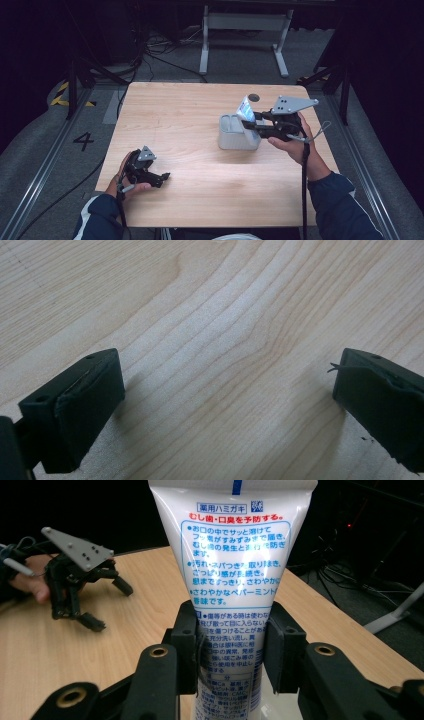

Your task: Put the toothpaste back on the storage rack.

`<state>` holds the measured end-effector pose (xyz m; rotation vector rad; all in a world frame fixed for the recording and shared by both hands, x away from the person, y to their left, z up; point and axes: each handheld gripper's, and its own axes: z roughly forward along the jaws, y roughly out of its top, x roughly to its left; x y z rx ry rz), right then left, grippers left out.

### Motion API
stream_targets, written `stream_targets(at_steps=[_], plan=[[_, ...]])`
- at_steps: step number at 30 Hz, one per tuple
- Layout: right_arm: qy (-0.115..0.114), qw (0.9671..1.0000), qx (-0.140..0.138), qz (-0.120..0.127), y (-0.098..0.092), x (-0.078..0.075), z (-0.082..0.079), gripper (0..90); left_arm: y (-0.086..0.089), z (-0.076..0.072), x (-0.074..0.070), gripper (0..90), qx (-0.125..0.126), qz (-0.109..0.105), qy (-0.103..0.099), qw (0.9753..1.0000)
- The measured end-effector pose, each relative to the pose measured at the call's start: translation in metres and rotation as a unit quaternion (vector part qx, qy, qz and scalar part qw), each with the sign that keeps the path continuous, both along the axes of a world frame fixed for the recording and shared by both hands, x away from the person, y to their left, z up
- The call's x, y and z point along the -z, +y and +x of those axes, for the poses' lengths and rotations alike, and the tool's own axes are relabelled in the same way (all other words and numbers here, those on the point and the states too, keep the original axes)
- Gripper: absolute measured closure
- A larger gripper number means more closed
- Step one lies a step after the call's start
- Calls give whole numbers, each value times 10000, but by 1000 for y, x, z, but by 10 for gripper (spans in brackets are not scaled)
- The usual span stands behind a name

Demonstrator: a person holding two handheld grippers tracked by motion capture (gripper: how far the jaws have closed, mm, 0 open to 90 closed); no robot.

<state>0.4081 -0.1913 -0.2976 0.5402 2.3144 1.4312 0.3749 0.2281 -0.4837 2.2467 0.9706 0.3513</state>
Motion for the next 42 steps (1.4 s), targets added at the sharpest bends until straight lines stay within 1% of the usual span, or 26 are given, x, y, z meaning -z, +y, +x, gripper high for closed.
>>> stream_targets(at_steps=[8, 12, 22, 27, 32, 35, 38, 42], plan=[[-7, 9999, 156, 49, 4, -3, 17, 645, 0, 0, 0, 5, 0, 2, -1, 10000], [16, 9997, 250, 8, 7, -1, 26, 645, 0, 0, 0, 5, 0, 1, -1, 10000], [64, 9994, 348, -21, 11, 2, 43, 643, 0, 0, 0, 5, 0, 1, -1, 10000], [132, 9992, 389, 10, 12, 7, 51, 643, 0, 0, 0, 5, -3, -2, 1, 10000], [143, 9990, 411, -84, 16, 12, 57, 642, 0, 0, 0, 5, 1, 1, 1, 10000], [189, 9989, 423, -52, 17, 15, 60, 642, 0, 0, 0, 5, 1, 4, 0, 10000], [200, 9988, 448, -94, 18, 19, 63, 641, 0, 0, 0, 5, 1, 2, 0, 10000], [236, 9985, 486, -73, 16, 21, 66, 641, 0, 0, 0, 5, 1, 1, 0, 10000]])
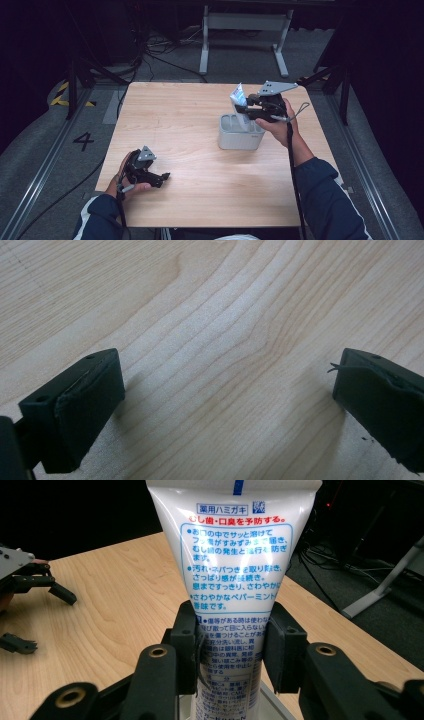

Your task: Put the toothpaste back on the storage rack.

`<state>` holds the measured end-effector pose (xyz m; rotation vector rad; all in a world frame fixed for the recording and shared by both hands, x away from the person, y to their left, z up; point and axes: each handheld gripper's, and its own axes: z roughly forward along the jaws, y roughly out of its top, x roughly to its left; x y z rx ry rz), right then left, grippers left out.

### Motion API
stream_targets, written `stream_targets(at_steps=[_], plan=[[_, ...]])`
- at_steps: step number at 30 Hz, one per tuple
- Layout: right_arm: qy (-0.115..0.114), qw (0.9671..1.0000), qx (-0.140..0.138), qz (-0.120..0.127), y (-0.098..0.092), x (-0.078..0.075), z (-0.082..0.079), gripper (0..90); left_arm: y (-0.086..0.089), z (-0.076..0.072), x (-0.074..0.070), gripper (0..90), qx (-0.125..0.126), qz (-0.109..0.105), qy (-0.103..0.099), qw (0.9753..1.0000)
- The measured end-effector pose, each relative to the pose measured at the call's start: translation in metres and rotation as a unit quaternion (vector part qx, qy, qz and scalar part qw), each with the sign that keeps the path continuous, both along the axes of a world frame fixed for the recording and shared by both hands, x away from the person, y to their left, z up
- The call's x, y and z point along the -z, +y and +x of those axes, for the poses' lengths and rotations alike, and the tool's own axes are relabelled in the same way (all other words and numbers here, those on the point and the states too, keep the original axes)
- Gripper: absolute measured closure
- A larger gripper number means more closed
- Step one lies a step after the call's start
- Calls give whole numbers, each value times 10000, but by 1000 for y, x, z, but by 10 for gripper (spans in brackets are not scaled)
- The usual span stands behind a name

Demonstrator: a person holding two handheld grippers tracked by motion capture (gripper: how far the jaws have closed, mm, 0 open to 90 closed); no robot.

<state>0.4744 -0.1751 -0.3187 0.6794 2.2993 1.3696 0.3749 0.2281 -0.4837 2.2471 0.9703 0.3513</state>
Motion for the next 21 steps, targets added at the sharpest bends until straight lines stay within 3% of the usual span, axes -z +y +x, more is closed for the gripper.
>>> stream_targets(at_steps=[21], plan=[[143, 9998, 75, -93, -7, 26, 8, 635, 0, 0, 0, 5, 0, 1, -1, 10000]])
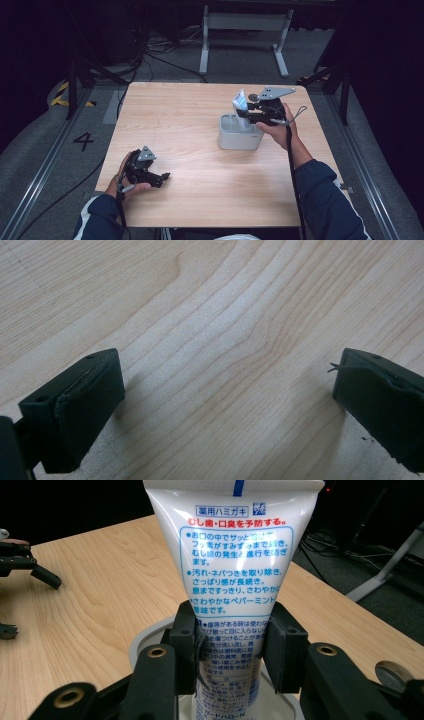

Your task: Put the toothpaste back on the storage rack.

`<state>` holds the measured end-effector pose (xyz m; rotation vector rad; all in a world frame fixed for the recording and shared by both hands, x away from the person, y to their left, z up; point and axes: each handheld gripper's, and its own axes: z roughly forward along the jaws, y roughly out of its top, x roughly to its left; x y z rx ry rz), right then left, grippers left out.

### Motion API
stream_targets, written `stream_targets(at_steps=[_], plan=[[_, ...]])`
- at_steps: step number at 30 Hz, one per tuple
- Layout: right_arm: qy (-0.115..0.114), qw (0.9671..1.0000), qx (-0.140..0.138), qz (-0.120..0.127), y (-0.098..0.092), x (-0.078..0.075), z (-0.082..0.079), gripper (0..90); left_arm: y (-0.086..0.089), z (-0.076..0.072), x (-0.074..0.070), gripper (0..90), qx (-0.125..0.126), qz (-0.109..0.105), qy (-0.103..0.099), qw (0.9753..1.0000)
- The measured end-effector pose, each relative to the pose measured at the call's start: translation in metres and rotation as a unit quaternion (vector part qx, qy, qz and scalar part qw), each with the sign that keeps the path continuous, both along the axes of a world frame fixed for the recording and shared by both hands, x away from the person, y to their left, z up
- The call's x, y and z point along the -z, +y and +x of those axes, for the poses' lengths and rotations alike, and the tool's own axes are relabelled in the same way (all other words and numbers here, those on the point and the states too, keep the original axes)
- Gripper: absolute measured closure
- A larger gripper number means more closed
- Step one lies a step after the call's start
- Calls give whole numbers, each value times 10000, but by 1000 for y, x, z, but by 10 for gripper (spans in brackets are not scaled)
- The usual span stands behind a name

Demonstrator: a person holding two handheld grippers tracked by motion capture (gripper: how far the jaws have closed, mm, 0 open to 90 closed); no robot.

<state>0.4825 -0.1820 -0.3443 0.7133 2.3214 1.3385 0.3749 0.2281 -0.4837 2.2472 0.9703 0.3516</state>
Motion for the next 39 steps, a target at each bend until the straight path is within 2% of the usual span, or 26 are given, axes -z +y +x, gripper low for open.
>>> stream_targets(at_steps=[7, 22, 34, 39], plan=[[85, 10000, -13, -17, -4, 9, -1, 632, 0, 0, 0, 5, -1, -1, 0, 10000], [224, 9995, -57, -213, -15, 27, -4, 628, 0, 0, 0, 5, -3, -1, -1, 10000], [279, 9990, -113, -330, -16, 36, -6, 621, 0, 0, 0, 5, -4, -2, -1, 10000], [303, 9991, -113, -288, -17, 36, -6, 619, 0, 0, 0, 5, -3, 0, -1, 10000]])
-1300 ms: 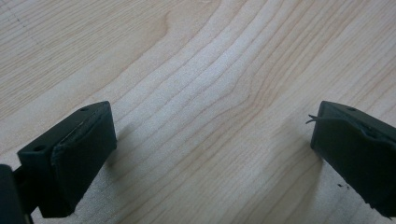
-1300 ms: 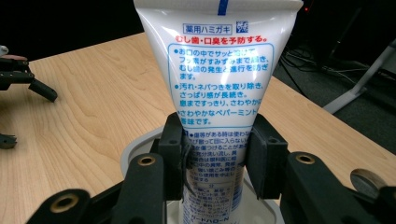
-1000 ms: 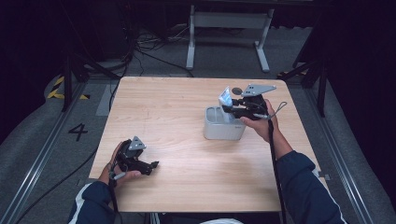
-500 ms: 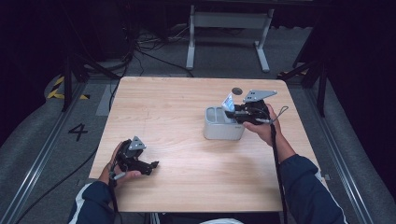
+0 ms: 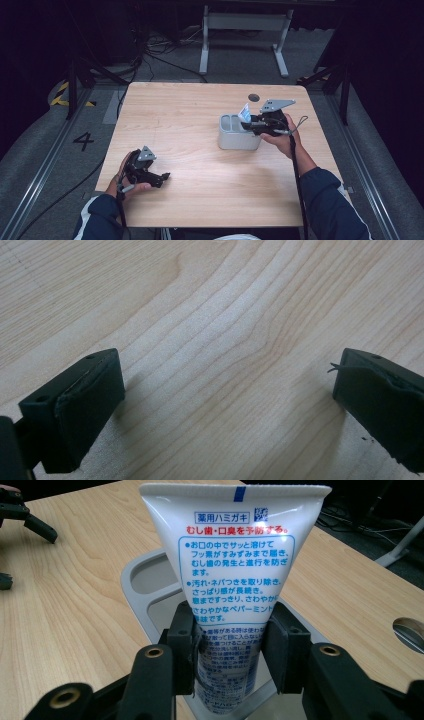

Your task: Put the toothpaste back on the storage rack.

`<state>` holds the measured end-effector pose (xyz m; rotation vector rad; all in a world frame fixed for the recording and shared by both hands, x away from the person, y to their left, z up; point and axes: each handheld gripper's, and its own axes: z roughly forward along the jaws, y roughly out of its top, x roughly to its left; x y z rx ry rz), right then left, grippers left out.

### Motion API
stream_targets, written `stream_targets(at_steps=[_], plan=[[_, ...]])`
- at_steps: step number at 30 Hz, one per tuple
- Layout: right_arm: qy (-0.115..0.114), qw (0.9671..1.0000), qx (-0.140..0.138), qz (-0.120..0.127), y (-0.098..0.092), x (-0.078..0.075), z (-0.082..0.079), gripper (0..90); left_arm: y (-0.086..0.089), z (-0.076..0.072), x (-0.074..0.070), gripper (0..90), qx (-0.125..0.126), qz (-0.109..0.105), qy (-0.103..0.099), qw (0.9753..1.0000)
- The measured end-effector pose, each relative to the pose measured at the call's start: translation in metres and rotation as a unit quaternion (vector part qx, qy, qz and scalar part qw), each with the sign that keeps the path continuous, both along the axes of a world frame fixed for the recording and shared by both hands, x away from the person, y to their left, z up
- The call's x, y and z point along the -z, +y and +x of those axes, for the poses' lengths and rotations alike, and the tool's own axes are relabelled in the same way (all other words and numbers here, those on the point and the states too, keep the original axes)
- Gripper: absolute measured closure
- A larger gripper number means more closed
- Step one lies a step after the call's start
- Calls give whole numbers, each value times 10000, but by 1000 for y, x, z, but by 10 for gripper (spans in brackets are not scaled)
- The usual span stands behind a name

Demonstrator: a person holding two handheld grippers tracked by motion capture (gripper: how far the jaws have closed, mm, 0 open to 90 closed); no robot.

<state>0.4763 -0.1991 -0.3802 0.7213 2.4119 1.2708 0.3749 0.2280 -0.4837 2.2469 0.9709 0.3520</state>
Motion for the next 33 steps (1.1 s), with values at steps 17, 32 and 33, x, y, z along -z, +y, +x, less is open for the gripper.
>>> stream_targets(at_steps=[17, 32, 33], plan=[[-67, 9999, -82, -29, 7, -1, -5, 589, 0, 0, 0, 5, 1, 2, 0, 10000], [-137, 9998, 0, -145, 7, -5, -11, 443, 0, 0, 0, 5, -18, 9, -4, 10000], [-137, 9998, 0, -145, 7, -5, -11, 443, 0, 0, 0, 4, -18, 9, -4, 10000]])
